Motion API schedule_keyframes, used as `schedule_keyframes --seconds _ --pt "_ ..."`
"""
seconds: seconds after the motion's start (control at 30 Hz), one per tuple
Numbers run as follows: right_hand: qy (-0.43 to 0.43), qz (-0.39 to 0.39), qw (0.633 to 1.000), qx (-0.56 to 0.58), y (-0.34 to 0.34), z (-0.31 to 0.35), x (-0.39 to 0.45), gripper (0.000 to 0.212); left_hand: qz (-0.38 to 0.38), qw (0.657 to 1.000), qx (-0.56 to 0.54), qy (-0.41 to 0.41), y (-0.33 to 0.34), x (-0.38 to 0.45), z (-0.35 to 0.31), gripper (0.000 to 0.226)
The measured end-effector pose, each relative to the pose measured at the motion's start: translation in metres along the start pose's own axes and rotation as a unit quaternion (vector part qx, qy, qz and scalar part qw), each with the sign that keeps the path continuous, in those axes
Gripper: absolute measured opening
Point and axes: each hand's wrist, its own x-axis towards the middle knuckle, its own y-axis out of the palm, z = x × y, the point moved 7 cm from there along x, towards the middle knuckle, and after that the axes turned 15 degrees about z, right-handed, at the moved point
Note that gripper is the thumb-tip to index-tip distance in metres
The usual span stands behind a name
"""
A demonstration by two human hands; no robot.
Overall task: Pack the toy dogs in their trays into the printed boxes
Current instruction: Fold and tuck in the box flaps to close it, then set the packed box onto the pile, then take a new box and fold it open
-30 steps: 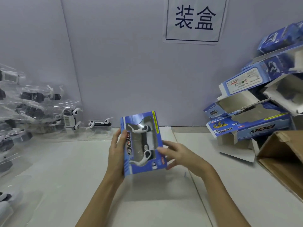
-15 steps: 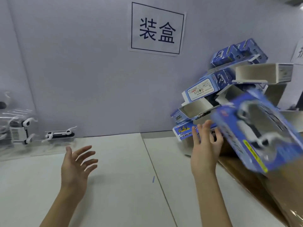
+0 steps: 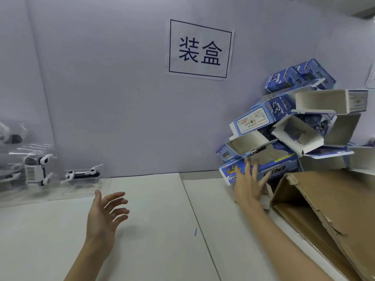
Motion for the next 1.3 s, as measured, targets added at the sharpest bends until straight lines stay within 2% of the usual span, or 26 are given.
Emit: schedule_keyframes --seconds 0.07,0.13,0.23,0.3,0.37,0.4,0.43,0.47,0.53,0.6,0.7,0.77,0.83,0.93,1.0,1.07,1.13,1.2,1.23,1.3 --pt "-0.014 -0.029 0.999 0.004 -0.020 -0.003 0.004 0.054 -0.007 1.000 0.003 0.001 0.000 0.000 0.000 0.064" --pt "-0.054 -0.095 0.991 0.082 -0.050 0.006 0.005 0.044 -0.013 1.000 0.004 0.006 0.002 0.002 0.000 0.063" --pt "-0.117 -0.175 0.943 0.257 -0.090 0.040 -0.012 0.039 -0.015 1.000 0.021 -0.002 0.003 0.004 0.003 0.061" --pt "-0.168 -0.186 0.907 0.337 -0.103 0.070 -0.036 0.042 -0.010 0.999 0.043 -0.009 0.006 0.003 0.005 0.055" --pt "-0.231 -0.184 0.877 0.380 -0.101 0.103 -0.066 0.039 0.014 0.997 0.077 0.003 0.014 0.000 0.004 0.038" --pt "-0.266 -0.179 0.859 0.398 -0.095 0.118 -0.081 0.038 0.034 0.995 0.096 0.013 0.019 -0.002 0.003 0.029" --pt "-0.303 -0.173 0.840 0.416 -0.087 0.131 -0.095 0.036 0.049 0.990 0.130 0.029 0.022 -0.003 0.002 0.040" --pt "-0.339 -0.163 0.821 0.430 -0.075 0.142 -0.108 0.034 0.067 0.981 0.176 0.040 0.025 -0.005 0.002 0.062" --pt "-0.394 -0.137 0.799 0.433 -0.051 0.158 -0.127 0.038 0.101 0.958 0.262 0.054 0.035 -0.009 0.004 0.093" --pt "-0.426 -0.099 0.780 0.447 -0.032 0.165 -0.136 0.051 0.154 0.941 0.288 0.087 0.044 -0.011 0.011 0.106" --pt "-0.432 -0.035 0.758 0.488 -0.023 0.166 -0.134 0.063 0.163 0.934 0.297 0.109 0.043 -0.009 0.011 0.098" --pt "-0.414 -0.019 0.743 0.525 -0.023 0.158 -0.129 0.049 0.133 0.923 0.342 0.116 0.038 -0.008 0.004 0.084" --pt "-0.373 0.006 0.722 0.582 -0.027 0.146 -0.120 0.035 0.110 0.897 0.405 0.138 0.040 -0.010 -0.005 0.070" --pt "-0.330 0.017 0.686 0.649 -0.035 0.126 -0.109 0.042 0.107 0.863 0.450 0.203 0.052 -0.019 -0.020 0.076" --pt "-0.344 0.033 0.646 0.681 -0.041 0.119 -0.108 0.043 0.118 0.843 0.465 0.242 0.061 -0.025 -0.028 0.085" --pt "-0.370 0.085 0.574 0.725 -0.043 0.119 -0.111 0.048 0.128 0.855 0.440 0.245 0.067 -0.030 -0.032 0.084" --pt "-0.368 0.123 0.542 0.745 -0.042 0.123 -0.113 0.053 0.107 0.881 0.382 0.258 0.071 -0.034 -0.040 0.071" --pt "-0.354 0.106 0.550 0.749 -0.042 0.123 -0.114 0.048 0.064 0.902 0.318 0.284 0.069 -0.037 -0.049 0.060" --pt "-0.337 0.060 0.589 0.732 -0.043 0.119 -0.113 0.038 0.043 0.911 0.289 0.292 0.066 -0.037 -0.053 0.056" --pt "-0.287 -0.094 0.723 0.622 -0.044 0.103 -0.111 0.024 0.017 0.923 0.251 0.292 0.058 -0.036 -0.059 0.052"
